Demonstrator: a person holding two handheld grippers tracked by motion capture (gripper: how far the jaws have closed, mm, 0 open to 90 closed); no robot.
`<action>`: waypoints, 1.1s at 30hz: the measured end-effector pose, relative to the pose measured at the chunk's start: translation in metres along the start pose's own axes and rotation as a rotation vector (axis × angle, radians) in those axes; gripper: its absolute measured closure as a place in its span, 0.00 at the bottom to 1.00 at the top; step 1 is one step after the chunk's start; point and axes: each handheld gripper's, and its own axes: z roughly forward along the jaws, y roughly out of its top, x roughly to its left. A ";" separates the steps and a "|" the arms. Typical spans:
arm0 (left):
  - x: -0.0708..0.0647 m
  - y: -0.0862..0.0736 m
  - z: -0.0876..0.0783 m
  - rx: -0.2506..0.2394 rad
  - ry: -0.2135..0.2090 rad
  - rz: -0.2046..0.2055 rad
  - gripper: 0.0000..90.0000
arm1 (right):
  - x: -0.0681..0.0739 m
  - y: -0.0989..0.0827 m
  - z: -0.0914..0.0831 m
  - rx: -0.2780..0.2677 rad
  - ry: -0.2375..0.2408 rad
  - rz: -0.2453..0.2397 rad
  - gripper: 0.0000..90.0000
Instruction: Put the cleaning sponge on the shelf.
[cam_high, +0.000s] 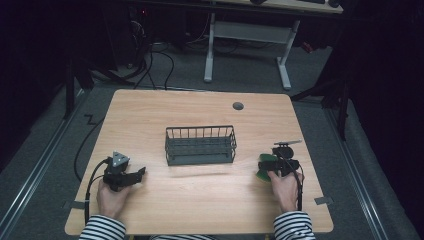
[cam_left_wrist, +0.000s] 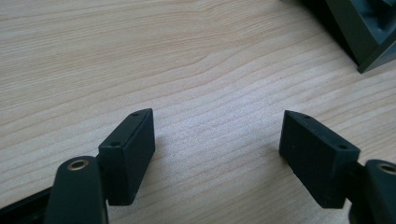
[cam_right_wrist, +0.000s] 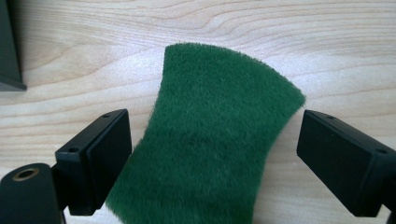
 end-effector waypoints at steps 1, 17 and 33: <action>0.000 0.000 0.000 0.001 -0.002 -0.001 0.30 | 0.000 0.001 0.002 0.005 -0.003 0.000 0.11; 0.001 0.000 0.000 -0.002 -0.003 -0.007 0.31 | -0.002 0.004 0.011 0.020 -0.031 0.004 0.24; -0.001 0.001 0.001 0.007 0.004 0.013 0.29 | -0.001 0.003 -0.007 -0.034 0.044 -0.061 0.26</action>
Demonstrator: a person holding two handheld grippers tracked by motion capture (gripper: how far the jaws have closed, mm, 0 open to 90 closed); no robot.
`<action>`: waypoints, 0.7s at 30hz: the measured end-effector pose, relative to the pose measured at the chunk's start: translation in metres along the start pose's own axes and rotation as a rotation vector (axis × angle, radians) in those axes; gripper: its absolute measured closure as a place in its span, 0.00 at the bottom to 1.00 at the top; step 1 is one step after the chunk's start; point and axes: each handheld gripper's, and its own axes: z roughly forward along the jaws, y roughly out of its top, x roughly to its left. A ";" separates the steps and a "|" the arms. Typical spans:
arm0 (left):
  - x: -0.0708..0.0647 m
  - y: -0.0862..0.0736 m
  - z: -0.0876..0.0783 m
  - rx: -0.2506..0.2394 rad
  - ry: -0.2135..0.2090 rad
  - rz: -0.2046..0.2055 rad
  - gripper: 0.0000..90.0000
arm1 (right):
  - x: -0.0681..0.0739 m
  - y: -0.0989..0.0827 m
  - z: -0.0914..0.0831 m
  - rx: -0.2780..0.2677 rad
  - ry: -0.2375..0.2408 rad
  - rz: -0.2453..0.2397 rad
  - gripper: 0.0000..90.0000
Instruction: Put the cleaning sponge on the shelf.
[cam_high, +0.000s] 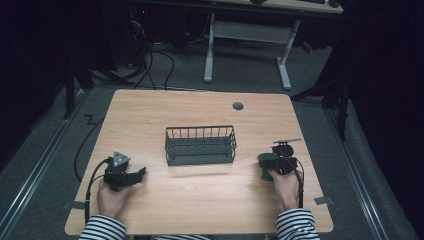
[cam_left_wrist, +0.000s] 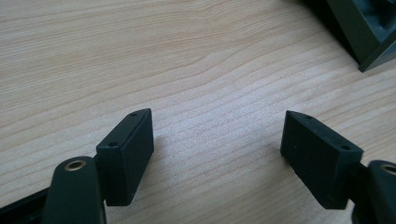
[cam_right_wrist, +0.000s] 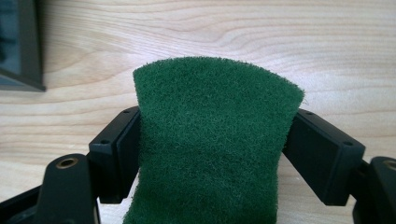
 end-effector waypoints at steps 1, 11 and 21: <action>0.000 0.000 0.000 -0.001 0.000 -0.001 0.29 | 0.001 0.001 -0.002 -0.002 0.002 -0.007 0.26; 0.000 0.000 0.000 -0.002 0.002 -0.001 0.29 | 0.003 0.005 -0.020 -0.047 0.021 -0.047 0.27; -0.001 0.000 0.000 -0.002 0.002 0.000 0.29 | 0.005 0.012 -0.036 -0.091 0.037 -0.086 0.27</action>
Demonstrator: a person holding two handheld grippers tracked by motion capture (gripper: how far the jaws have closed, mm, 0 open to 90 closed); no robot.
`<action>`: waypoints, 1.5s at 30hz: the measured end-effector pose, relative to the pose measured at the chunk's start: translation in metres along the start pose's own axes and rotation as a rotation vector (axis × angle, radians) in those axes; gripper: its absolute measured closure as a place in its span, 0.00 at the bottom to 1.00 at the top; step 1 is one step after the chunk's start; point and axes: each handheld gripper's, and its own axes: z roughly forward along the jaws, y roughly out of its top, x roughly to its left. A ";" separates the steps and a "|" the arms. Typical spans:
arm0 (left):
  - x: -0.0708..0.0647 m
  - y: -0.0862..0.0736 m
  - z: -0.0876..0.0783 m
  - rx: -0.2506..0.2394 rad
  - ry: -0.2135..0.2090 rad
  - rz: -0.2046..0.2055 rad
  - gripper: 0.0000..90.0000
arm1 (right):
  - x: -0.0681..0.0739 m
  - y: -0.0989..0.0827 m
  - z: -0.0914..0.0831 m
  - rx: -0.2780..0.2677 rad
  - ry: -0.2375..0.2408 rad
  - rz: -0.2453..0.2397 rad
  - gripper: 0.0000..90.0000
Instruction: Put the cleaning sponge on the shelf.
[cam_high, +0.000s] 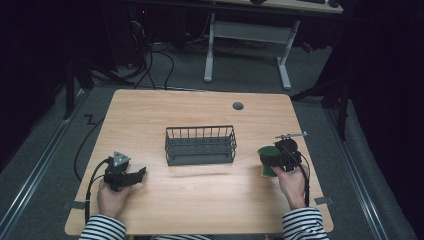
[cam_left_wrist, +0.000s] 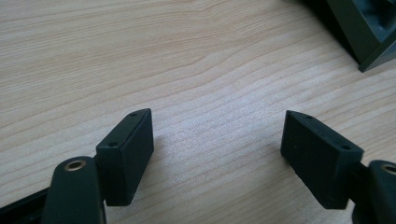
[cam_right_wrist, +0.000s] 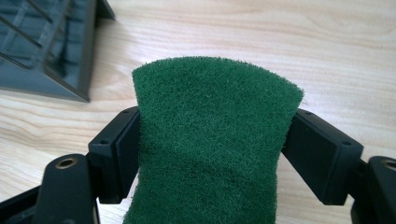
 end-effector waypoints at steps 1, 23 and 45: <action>0.000 0.000 0.000 0.000 0.000 0.001 0.29 | 0.001 0.001 -0.002 -0.009 0.004 -0.005 0.27; 0.000 0.001 0.001 0.001 -0.004 0.001 0.28 | 0.025 0.038 -0.029 -0.103 0.074 -0.120 0.27; 0.000 0.001 0.001 -0.001 -0.006 -0.002 0.29 | 0.086 0.098 -0.032 -0.163 0.121 -0.280 0.27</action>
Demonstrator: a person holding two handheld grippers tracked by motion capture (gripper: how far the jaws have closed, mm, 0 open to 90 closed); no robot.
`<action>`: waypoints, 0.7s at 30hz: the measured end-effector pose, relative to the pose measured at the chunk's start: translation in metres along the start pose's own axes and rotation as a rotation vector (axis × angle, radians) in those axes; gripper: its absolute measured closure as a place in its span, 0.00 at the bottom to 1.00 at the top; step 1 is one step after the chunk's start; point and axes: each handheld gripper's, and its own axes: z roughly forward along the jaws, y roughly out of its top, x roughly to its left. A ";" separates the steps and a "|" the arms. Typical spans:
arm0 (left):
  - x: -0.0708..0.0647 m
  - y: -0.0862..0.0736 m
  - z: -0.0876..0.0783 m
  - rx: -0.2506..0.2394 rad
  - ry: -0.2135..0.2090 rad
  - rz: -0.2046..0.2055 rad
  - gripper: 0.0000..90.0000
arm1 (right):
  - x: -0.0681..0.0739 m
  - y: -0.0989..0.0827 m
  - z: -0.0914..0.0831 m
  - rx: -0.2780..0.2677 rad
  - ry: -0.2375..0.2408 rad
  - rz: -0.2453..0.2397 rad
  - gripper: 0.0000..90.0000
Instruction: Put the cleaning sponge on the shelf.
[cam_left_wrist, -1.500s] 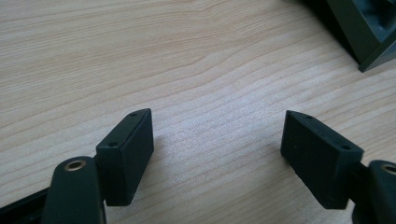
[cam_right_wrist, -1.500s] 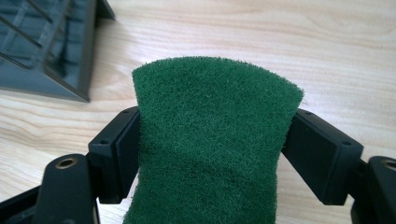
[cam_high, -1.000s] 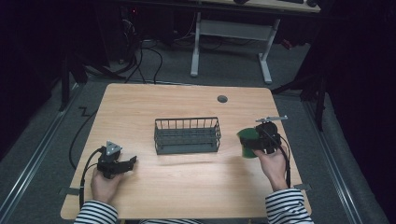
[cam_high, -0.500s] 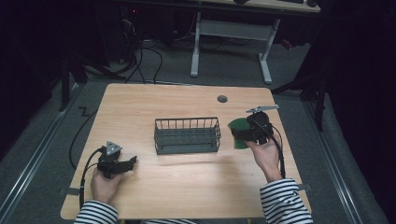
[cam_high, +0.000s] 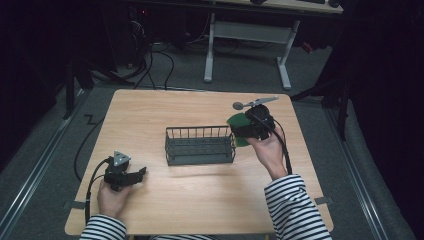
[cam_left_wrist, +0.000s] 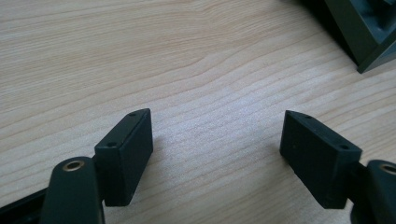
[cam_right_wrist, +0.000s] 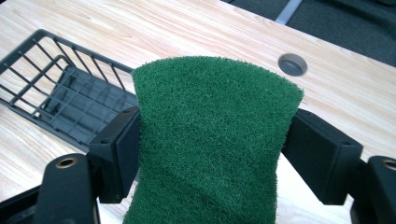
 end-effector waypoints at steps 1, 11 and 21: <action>0.000 0.000 0.000 0.000 0.000 0.000 0.29 | 0.002 0.002 0.002 0.000 0.002 -0.004 0.27; 0.000 0.000 0.000 0.000 0.000 0.000 0.29 | 0.017 0.019 0.029 0.010 0.037 -0.018 0.27; 0.000 0.000 0.000 -0.001 0.001 -0.002 0.29 | 0.033 0.026 0.057 0.035 0.029 -0.011 0.27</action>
